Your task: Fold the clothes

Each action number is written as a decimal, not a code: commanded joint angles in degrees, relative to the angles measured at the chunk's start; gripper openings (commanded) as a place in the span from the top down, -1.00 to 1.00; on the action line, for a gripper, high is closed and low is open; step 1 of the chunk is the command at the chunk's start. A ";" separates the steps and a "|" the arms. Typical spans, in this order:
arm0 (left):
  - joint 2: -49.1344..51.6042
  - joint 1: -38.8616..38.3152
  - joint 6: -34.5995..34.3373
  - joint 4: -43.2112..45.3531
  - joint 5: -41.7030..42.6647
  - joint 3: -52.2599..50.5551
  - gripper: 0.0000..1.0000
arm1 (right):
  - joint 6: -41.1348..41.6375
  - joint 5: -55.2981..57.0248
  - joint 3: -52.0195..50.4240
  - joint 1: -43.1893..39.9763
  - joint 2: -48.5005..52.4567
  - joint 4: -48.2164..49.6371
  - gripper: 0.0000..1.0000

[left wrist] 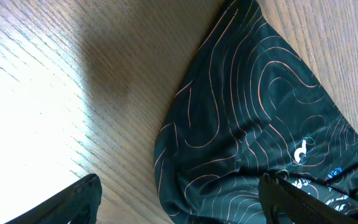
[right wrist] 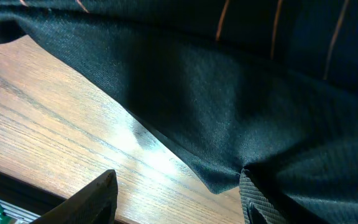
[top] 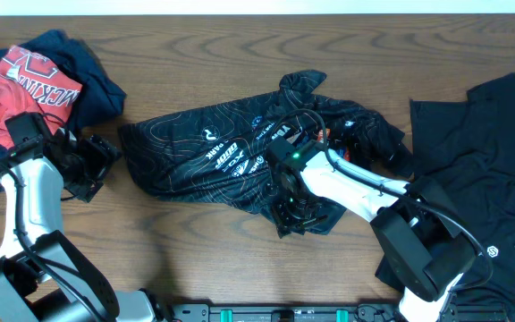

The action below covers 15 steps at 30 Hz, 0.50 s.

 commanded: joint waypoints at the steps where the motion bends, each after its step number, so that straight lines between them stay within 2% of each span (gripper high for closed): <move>1: -0.50 -0.13 0.52 -0.20 0.35 0.22 -0.64 | 0.79 -0.98 -0.48 -0.28 0.02 0.15 -0.23; 7: -0.50 -0.13 0.55 -0.15 0.33 0.22 -0.64 | 0.81 -0.96 -0.87 -0.35 0.02 1.18 -0.25; 12: -0.50 -0.13 0.55 -0.15 0.33 0.22 -0.64 | 1.25 -1.79 -4.20 -2.69 0.02 5.05 -0.37; 15: -0.50 -0.13 0.55 -0.11 0.33 0.22 -0.64 | 1.18 -2.25 -7.21 -5.18 0.02 5.75 -0.27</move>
